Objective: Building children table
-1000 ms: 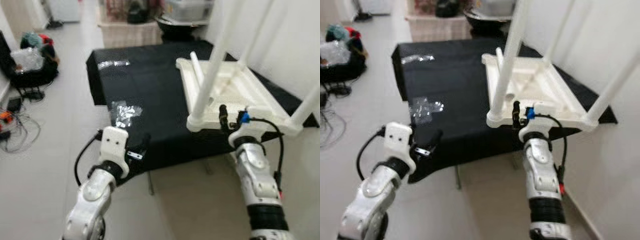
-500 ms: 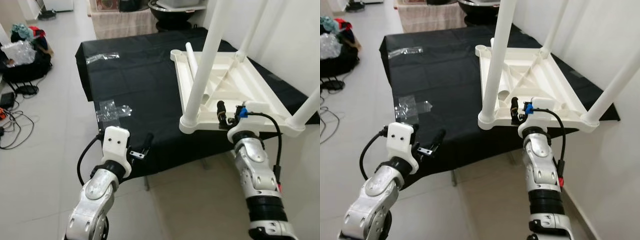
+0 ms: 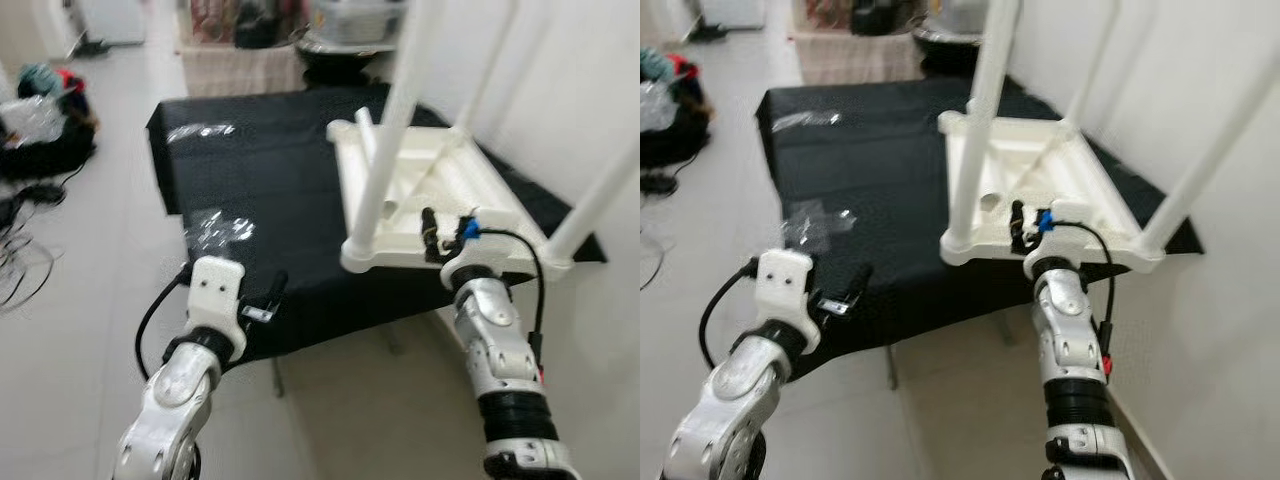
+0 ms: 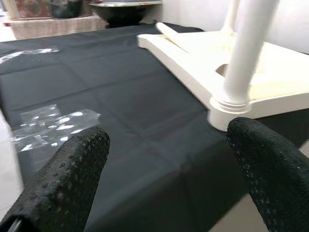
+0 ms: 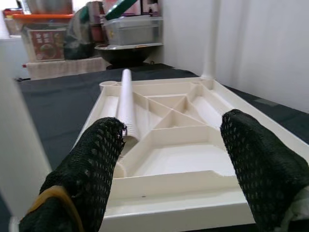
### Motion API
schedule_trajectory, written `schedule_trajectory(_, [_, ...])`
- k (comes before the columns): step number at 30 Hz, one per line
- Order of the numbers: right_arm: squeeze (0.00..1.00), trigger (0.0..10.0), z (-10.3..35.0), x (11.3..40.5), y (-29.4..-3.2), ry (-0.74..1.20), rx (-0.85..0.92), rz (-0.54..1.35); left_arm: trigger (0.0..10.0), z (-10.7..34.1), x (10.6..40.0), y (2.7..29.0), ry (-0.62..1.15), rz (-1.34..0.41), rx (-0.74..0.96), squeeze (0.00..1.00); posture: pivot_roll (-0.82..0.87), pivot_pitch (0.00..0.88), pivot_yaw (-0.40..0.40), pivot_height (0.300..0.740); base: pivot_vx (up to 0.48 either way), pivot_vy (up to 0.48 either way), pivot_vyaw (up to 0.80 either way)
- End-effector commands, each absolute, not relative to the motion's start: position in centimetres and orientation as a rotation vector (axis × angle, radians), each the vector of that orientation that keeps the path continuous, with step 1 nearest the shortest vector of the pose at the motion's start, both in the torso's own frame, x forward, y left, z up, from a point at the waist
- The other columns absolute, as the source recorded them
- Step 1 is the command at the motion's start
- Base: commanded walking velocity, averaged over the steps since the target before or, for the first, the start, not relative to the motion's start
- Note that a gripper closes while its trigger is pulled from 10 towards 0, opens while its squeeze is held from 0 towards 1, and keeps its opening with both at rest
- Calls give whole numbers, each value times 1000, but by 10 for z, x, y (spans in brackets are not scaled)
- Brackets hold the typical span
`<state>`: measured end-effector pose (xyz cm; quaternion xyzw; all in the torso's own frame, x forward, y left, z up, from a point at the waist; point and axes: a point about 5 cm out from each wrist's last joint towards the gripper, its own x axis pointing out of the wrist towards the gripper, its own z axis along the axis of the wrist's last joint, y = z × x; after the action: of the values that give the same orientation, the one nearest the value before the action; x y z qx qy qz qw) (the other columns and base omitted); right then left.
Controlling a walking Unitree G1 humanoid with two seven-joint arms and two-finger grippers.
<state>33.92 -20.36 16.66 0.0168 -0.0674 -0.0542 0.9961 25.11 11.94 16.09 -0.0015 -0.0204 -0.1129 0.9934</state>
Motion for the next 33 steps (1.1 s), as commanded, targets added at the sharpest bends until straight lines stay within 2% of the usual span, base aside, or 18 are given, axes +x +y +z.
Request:
schedule_trajectory(1, [0,10000,170,343,-196,-151,65,-66,10000,156,252,121,-15,-218,-8,0,50,5,-87,740,0,0,0])
schedule_trajectory(10, [0,10000,173,355,-187,-118,80,63,10000,156,251,119,-13,-222,-6,0,53,12,-93,740,0,0,0])
schedule_trajectory(16, [0,10000,177,366,-191,-105,60,85,10000,158,250,118,-17,-227,-8,0,57,15,-95,740,0,0,0])
schedule_trajectory(17, [1000,10000,180,368,-194,-114,69,92,10000,159,249,118,-18,-226,-9,0,61,19,-95,740,0,0,0])
schedule_trajectory(21, [1000,10000,192,378,-214,-108,33,82,10000,160,248,119,-22,-225,-13,0,63,22,-97,740,0,0,0])
schedule_trajectory(22, [0,10000,196,380,-220,-103,43,90,10000,160,248,119,-23,-228,-19,0,64,26,-96,740,0,0,0])
schedule_trajectory(26, [0,10000,202,383,-236,-69,59,125,10000,160,247,118,-24,-233,-22,0,65,26,-95,740,0,0,0])
schedule_trajectory(29, [0,10000,195,380,-248,55,-65,270,10000,160,247,119,-23,-229,-18,0,65,29,-93,740,0,0,0])
schedule_trajectory(31, [0,10000,189,373,-255,152,-71,424,10000,160,247,118,-18,-236,-15,0,65,29,-93,740,0,0,0])
schedule_trajectory(33, [0,10000,188,370,-258,191,-89,487,10000,160,247,118,-18,-240,-18,0,65,32,-89,740,0,0,0])
